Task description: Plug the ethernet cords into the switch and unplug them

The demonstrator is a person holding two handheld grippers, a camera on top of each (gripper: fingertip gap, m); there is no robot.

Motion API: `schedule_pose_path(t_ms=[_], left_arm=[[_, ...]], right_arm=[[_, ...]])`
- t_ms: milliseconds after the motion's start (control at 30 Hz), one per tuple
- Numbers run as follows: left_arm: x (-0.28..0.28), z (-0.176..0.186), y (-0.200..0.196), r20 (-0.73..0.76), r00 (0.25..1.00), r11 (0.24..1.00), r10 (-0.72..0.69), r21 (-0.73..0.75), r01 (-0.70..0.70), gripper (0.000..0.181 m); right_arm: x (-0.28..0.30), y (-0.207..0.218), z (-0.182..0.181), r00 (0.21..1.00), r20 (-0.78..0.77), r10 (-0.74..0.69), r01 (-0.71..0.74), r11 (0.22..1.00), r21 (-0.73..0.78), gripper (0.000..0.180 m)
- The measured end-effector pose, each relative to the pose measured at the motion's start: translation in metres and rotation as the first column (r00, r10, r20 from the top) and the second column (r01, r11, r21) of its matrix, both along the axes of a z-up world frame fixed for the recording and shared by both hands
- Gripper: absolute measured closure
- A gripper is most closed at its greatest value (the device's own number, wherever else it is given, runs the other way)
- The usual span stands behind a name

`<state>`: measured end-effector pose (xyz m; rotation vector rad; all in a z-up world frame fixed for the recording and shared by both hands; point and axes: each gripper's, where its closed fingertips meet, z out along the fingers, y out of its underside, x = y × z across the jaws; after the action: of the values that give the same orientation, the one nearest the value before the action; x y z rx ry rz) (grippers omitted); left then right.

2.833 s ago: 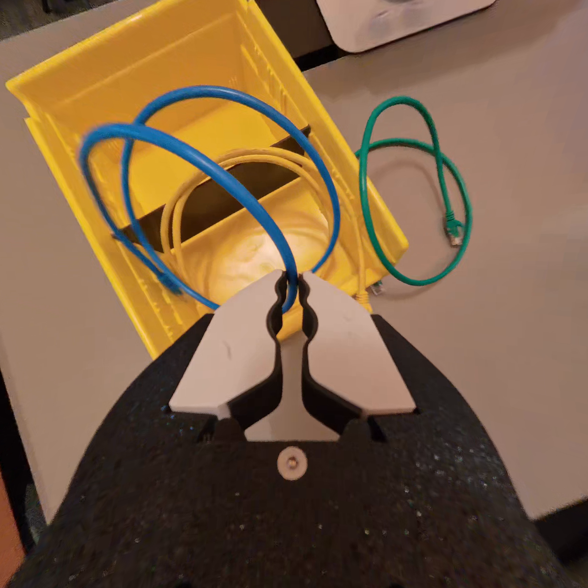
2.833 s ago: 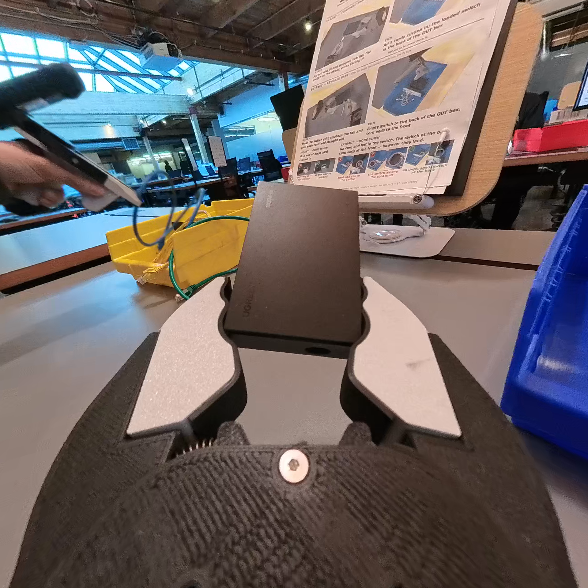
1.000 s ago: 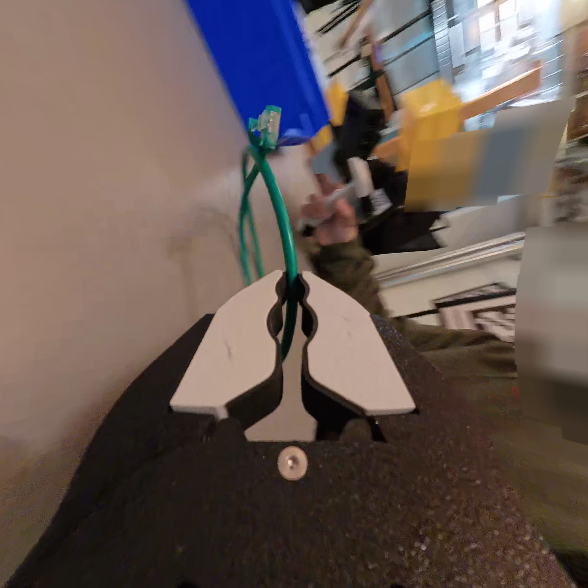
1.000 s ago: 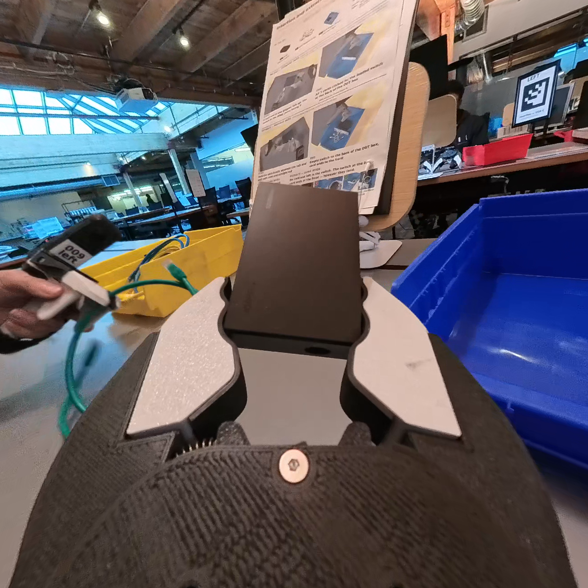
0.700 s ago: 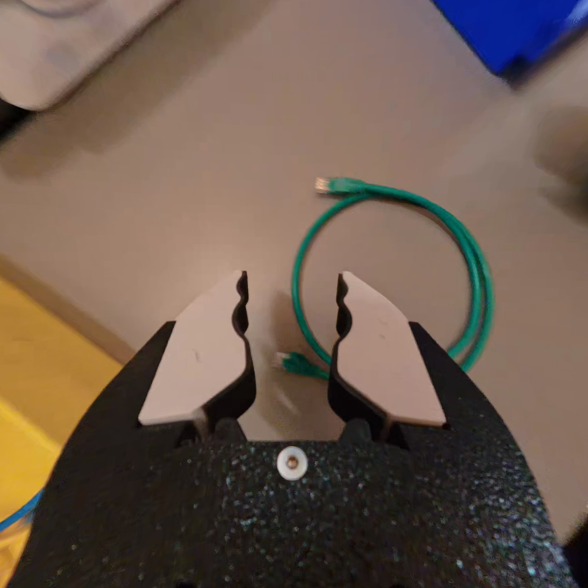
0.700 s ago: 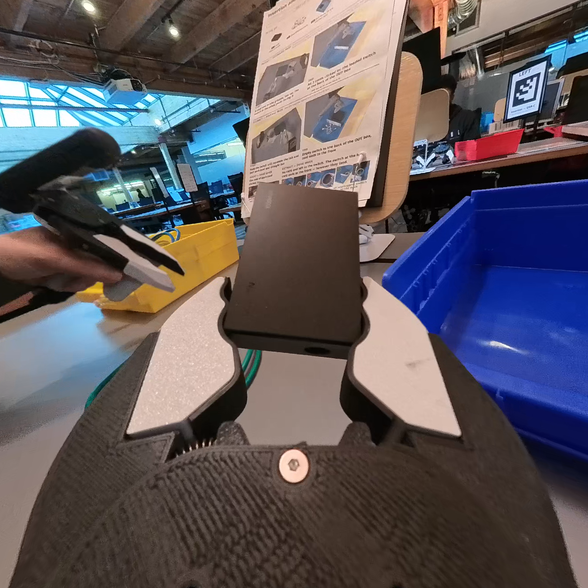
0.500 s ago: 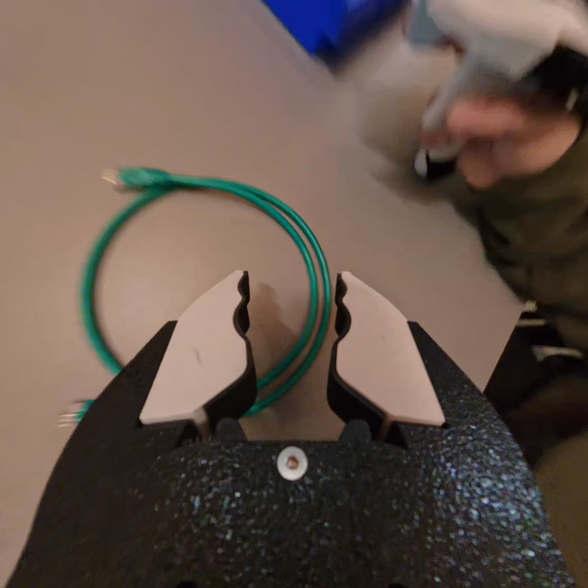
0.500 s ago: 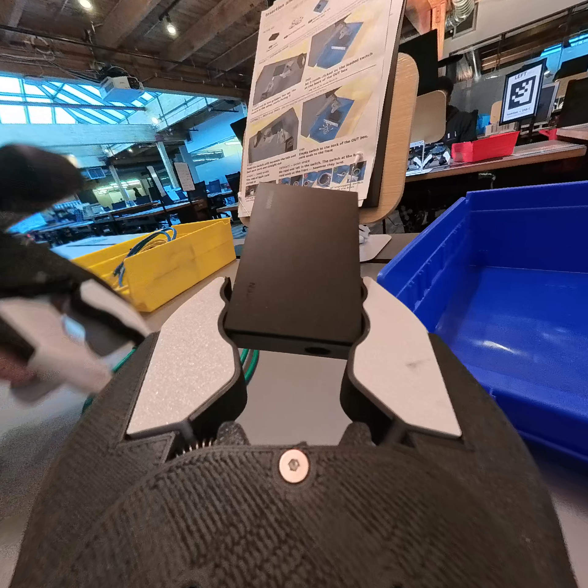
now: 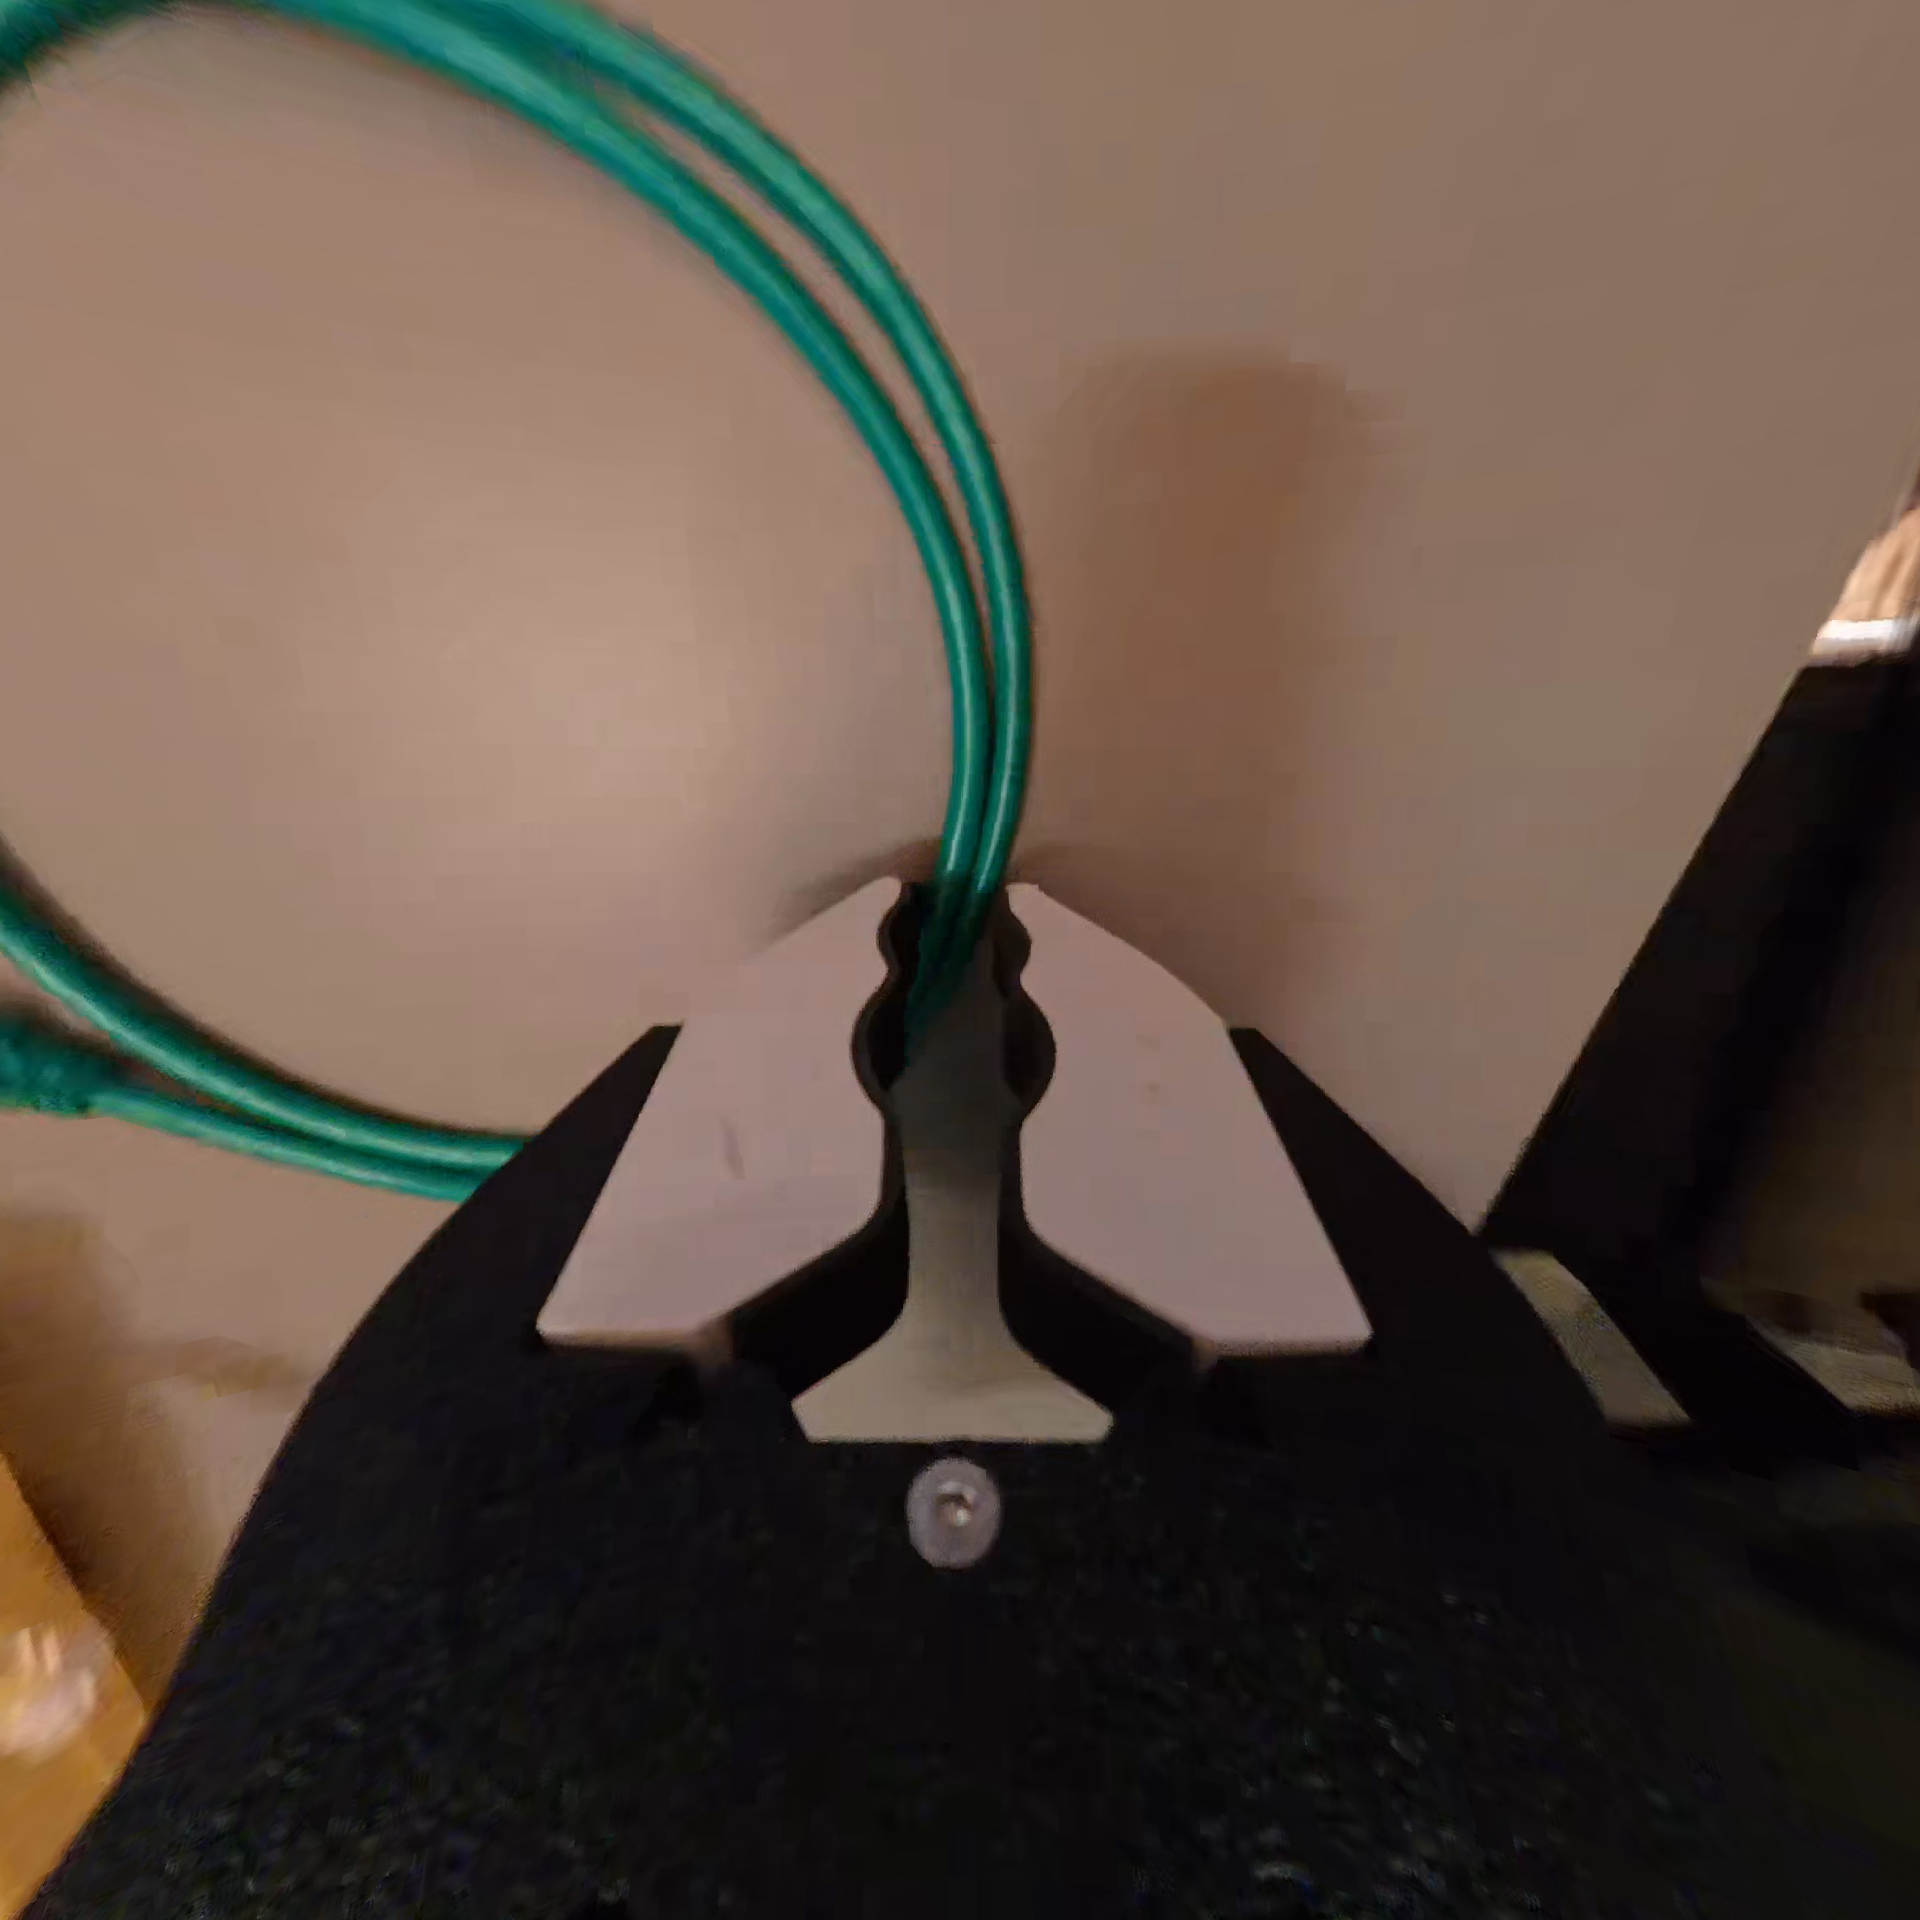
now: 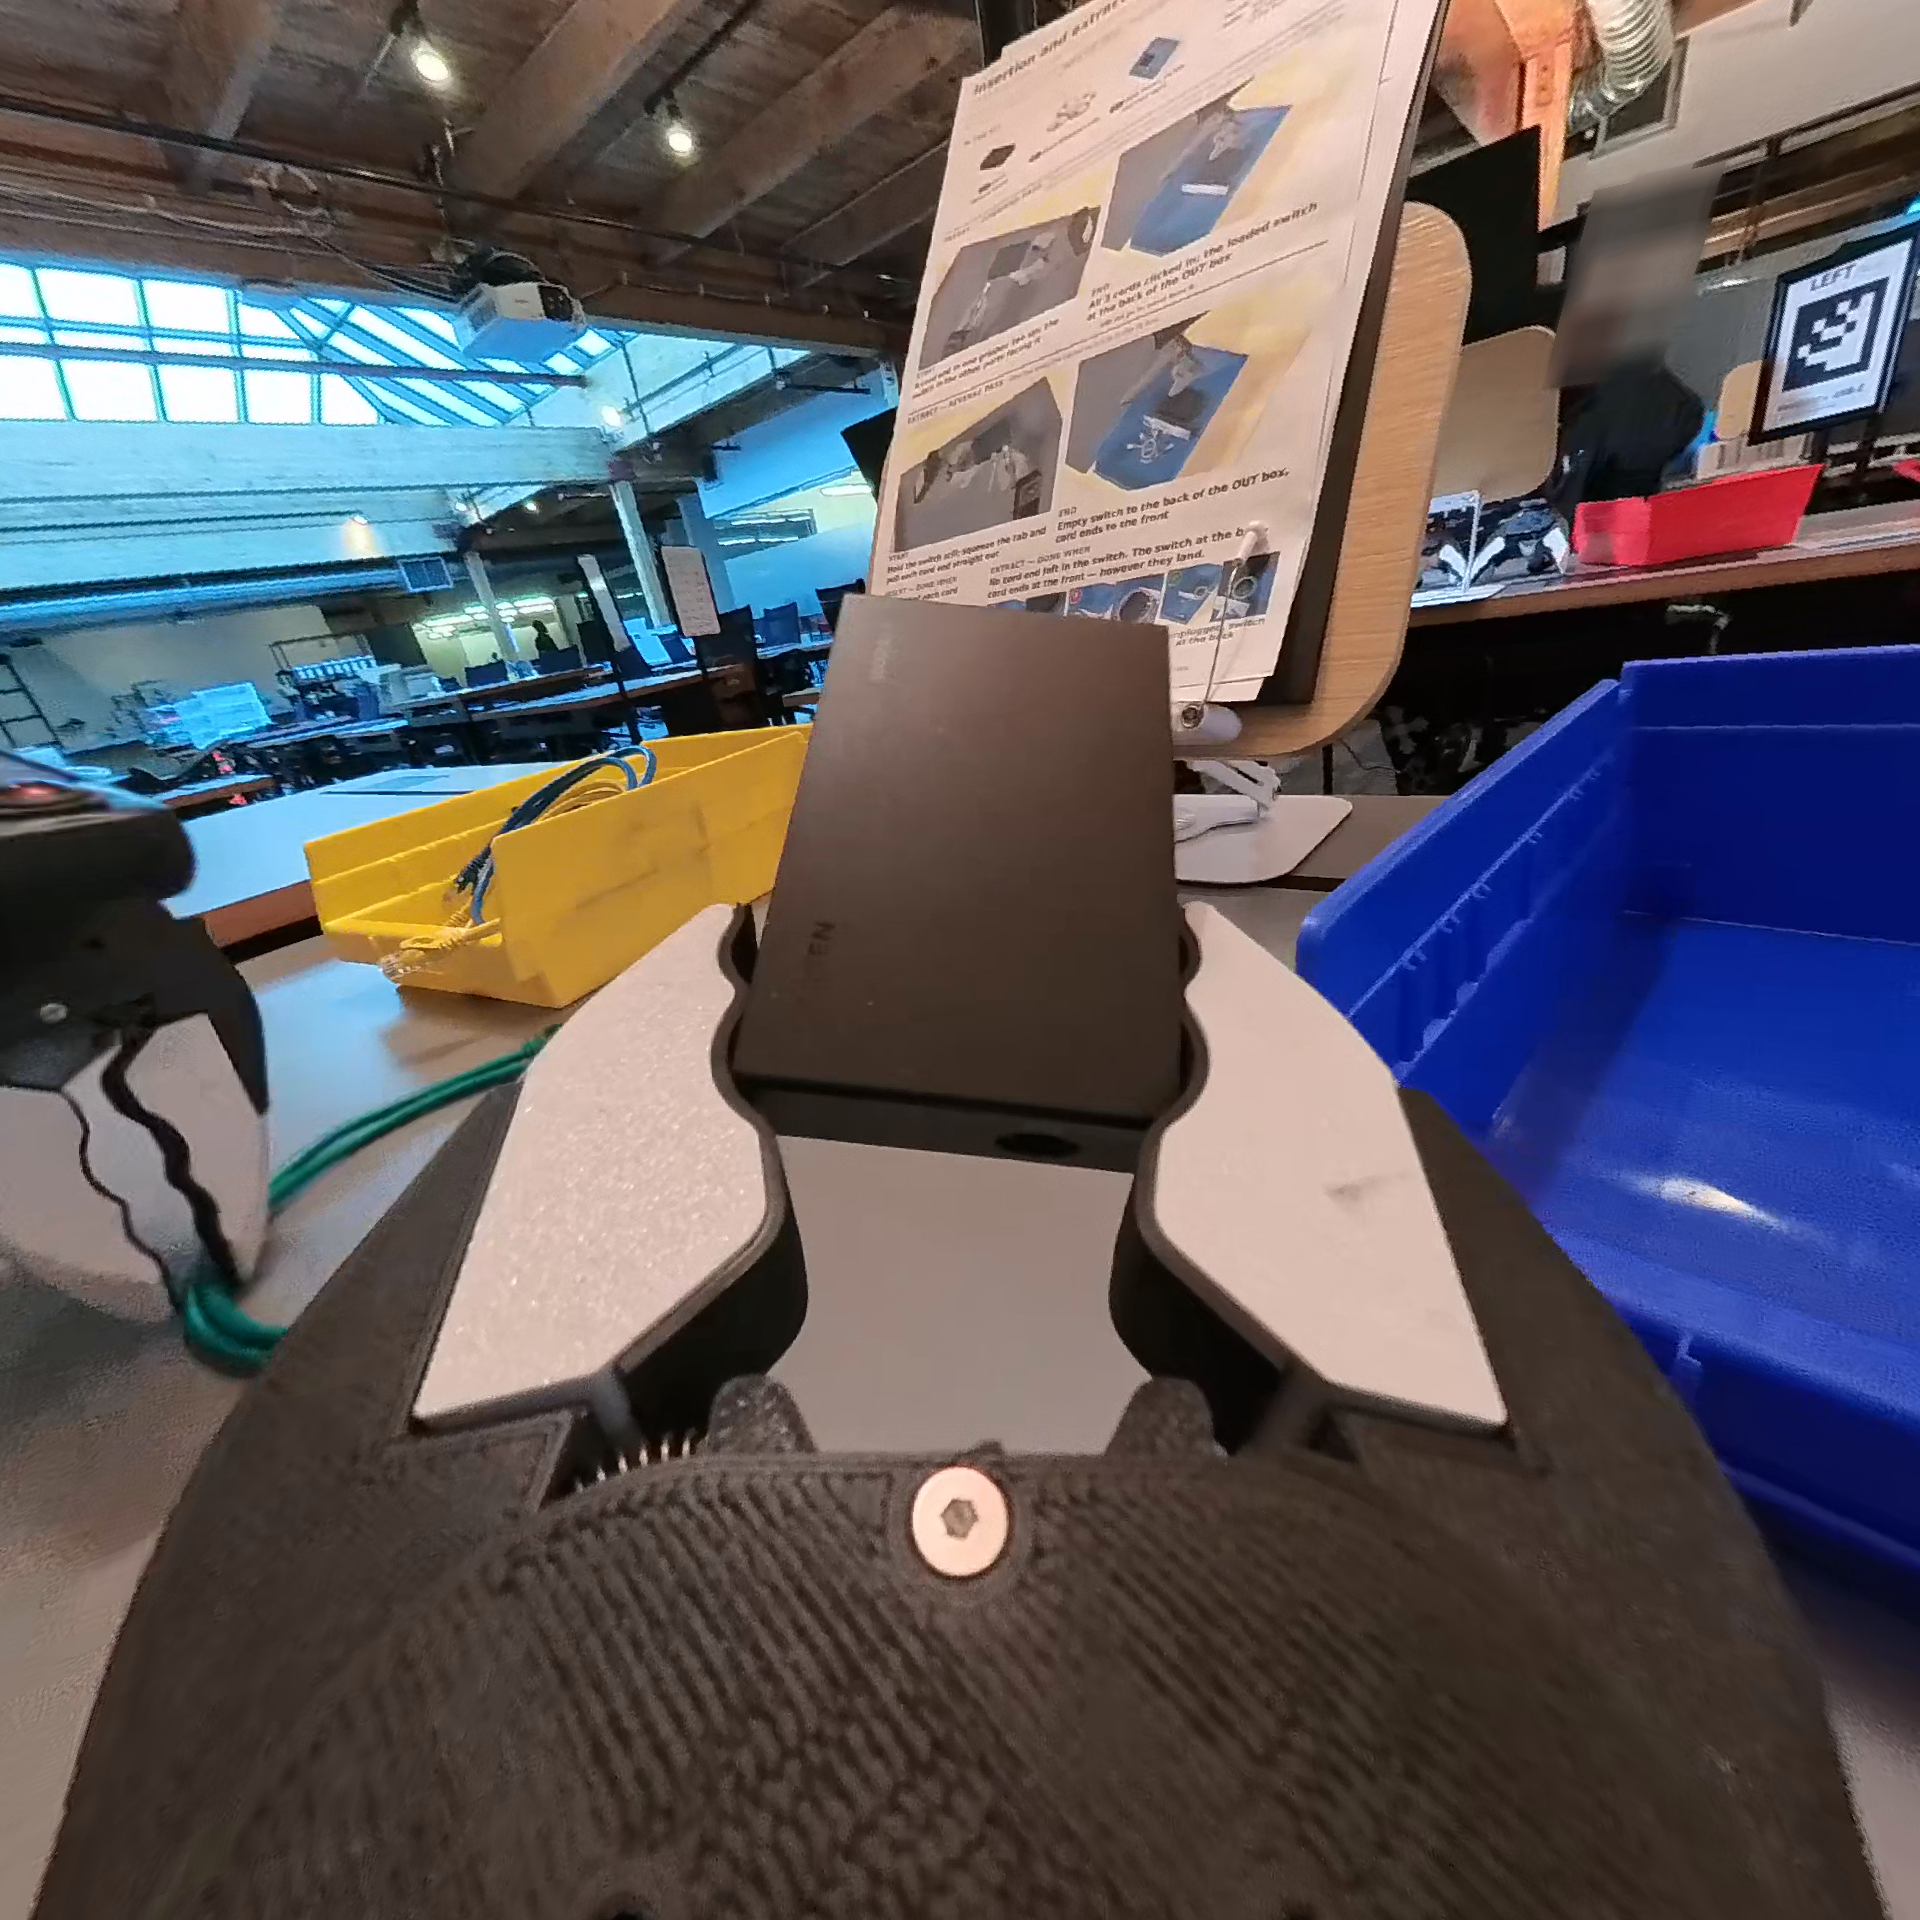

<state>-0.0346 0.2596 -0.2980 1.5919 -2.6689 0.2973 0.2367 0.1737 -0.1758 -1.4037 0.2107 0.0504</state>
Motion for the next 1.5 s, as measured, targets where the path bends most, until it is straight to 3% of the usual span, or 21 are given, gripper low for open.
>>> schedule_pose_path(t_ms=[33,133,267,367,500,633,800,833,900,967,1067,1267,1500], left_arm=[[-0.010,0.001,0.014,-0.029,0.998,0.998,0.052,0.032,-0.051,0.166],[-0.014,0.008,0.033,0.021,0.968,0.967,0.252,0.039,-0.253,0.164],[0.018,0.028,0.018,0.170,0.856,0.870,0.488,-0.175,-0.461,0.155],[0.046,0.035,0.021,0.303,0.764,0.822,0.570,-0.222,-0.525,0.149],[0.068,0.029,0.039,0.363,0.682,0.762,0.635,-0.149,-0.630,0.137],[0.105,0.029,0.044,0.368,0.623,0.714,0.690,-0.206,-0.669,0.140],[0.131,-0.001,0.047,0.297,0.652,0.707,0.697,-0.133,-0.695,0.143],[0.135,-0.001,0.046,0.324,0.662,0.723,0.676,-0.118,-0.681,0.155],[0.140,0.000,0.033,0.364,0.746,0.816,0.558,-0.077,-0.573,0.165],[0.147,0.001,0.009,0.428,0.837,0.930,0.340,-0.019,-0.367,0.168],[0.150,0.000,-0.018,0.505,0.848,0.978,0.161,0.036,-0.208,0.167],[0.141,0.001,-0.027,0.548,0.791,0.956,0.274,-0.069,-0.284,0.155],[0.141,0.005,-0.029,0.493,0.650,0.814,0.578,-0.294,-0.501,0.158]], right_arm=[[-0.001,0.000,0.000,1.000,0.000,0.004,-0.004,1.000,-0.002,0.105],[-0.004,0.003,-0.001,1.000,-0.002,0.014,-0.014,1.000,-0.006,0.105],[-0.009,0.007,-0.004,1.000,0.001,0.029,-0.029,0.999,-0.037,0.105],[-0.010,0.009,-0.009,1.000,-0.010,0.001,-0.002,0.997,-0.081,0.105],[-0.011,0.000,-0.016,0.994,-0.019,-0.106,0.102,0.985,-0.141,0.105],[-0.014,-0.005,-0.015,0.987,0.012,-0.161,0.161,0.977,-0.141,0.105],[-0.013,0.003,-0.012,0.993,-0.031,-0.116,0.112,0.988,-0.104,0.105],[-0.015,0.003,-0.012,0.996,-0.022,-0.087,0.084,0.991,-0.102,0.105],[-0.011,0.000,-0.011,0.996,0.022,-0.092,0.094,0.990,-0.107,0.105],[-0.007,-0.002,-0.010,0.996,-0.014,-0.089,0.087,0.992,-0.092,0.105],[-0.007,-0.004,-0.008,0.997,-0.026,-0.071,0.069,0.995,-0.072,0.105],[-0.012,0.000,-0.010,0.999,0.005,-0.049,0.049,0.994,-0.093,0.105],[-0.010,-0.002,-0.009,0.999,-0.017,-0.050,0.048,0.996,-0.081,0.105]])
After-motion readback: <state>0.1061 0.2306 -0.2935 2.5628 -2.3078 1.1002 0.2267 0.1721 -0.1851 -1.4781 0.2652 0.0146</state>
